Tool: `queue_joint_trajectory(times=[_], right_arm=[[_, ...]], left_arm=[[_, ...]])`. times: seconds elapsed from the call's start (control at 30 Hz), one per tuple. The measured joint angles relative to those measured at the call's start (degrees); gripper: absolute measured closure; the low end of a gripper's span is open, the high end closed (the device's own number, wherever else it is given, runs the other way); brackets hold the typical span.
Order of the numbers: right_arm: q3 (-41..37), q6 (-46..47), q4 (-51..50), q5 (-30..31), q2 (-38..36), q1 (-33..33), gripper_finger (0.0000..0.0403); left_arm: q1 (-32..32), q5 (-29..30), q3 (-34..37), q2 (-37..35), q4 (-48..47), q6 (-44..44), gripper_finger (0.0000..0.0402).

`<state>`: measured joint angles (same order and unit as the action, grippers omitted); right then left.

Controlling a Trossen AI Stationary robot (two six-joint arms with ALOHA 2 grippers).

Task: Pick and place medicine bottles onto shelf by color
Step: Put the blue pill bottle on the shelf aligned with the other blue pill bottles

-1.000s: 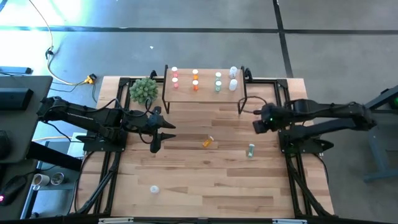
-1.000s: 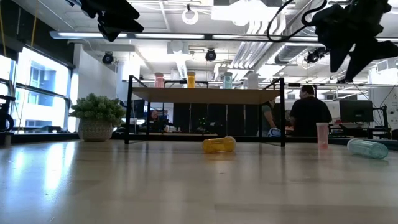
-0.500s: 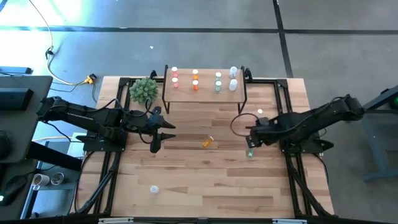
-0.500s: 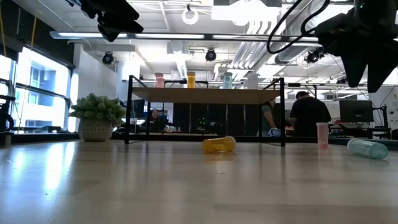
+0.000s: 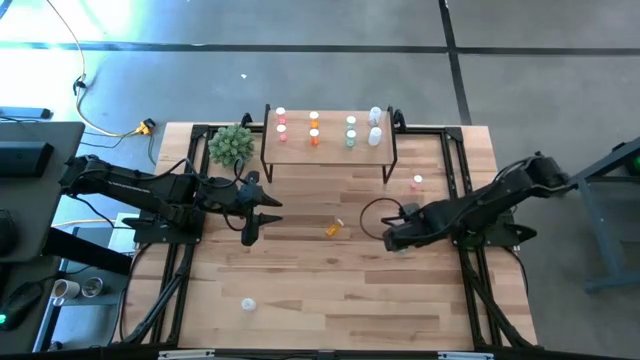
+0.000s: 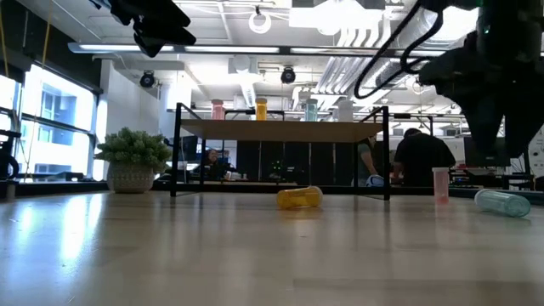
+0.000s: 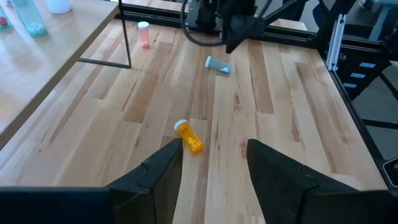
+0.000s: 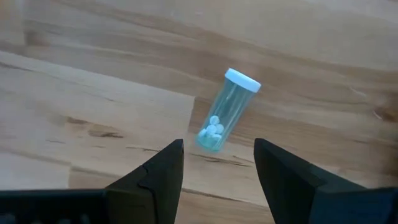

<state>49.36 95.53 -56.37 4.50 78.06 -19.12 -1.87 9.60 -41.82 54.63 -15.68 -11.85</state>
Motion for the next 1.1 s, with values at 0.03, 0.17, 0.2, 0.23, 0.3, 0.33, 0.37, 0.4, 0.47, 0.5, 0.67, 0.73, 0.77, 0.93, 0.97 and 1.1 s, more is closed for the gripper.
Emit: queue_joint_trajectory(times=[0.03,0.17,0.2,0.23,0.3,0.33,0.37,0.4,0.47,0.5,0.67,0.73,0.77,0.93,0.97,1.1], right_arm=[[0.0,0.5,0.2,0.0,0.8,-0.2,0.0217],[0.0,2.2,1.0,0.1,3.6,-0.9,0.0217],[0.0,2.2,1.2,0.4,4.3,-0.9,0.0217],[0.0,2.4,1.6,0.6,4.9,-0.9,0.0217],[0.0,3.4,2.0,0.9,6.1,-0.9,0.0217],[0.0,3.5,2.2,1.2,6.6,-0.9,0.0217],[0.0,3.5,2.5,1.4,7.2,-0.9,0.0217],[0.0,3.7,2.6,1.5,7.6,-0.9,0.0217],[0.0,4.6,2.5,1.5,8.6,-0.9,0.0217],[0.0,5.0,2.5,1.5,9.0,-0.9,0.0217],[0.0,5.1,3.7,1.4,12.6,-0.9,0.0217],[0.0,5.1,4.4,1.0,13.9,-0.9,0.0217],[0.0,5.1,4.4,0.8,14.6,-0.9,0.0217],[0.1,5.0,5.0,-1.1,16.9,-0.9,0.0218],[0.1,4.9,5.0,-1.1,17.1,-0.9,0.022],[0.1,4.7,5.2,-0.6,17.1,-0.9,0.0239]], left_arm=[[0.0,0.0,0.0,0.0,0.0,0.0,0.0232],[0.0,0.0,0.0,0.0,0.0,0.0,0.0232],[0.0,0.0,0.0,0.0,0.0,0.0,0.0232],[0.0,0.0,0.0,0.0,0.0,0.0,0.0232],[0.0,0.0,0.0,0.0,0.0,0.0,0.0232],[0.0,0.0,0.0,0.0,0.0,0.0,0.0232],[0.0,0.0,0.0,0.0,0.0,0.0,0.0232],[0.0,0.0,0.0,0.0,0.0,0.0,0.0232],[0.0,0.0,0.0,0.0,0.0,0.0,0.0232],[0.0,0.0,0.0,0.0,0.0,0.0,0.0232],[0.0,0.0,0.0,0.0,0.0,0.0,0.0232],[0.0,0.0,0.0,0.0,0.0,0.0,0.0232],[0.0,0.0,0.0,0.0,0.0,0.0,0.0232],[0.0,0.0,0.0,0.0,0.0,0.0,0.0232],[0.0,0.0,0.0,0.0,0.0,0.0,0.0232],[0.0,0.0,0.0,0.0,0.0,0.0,0.0232]])
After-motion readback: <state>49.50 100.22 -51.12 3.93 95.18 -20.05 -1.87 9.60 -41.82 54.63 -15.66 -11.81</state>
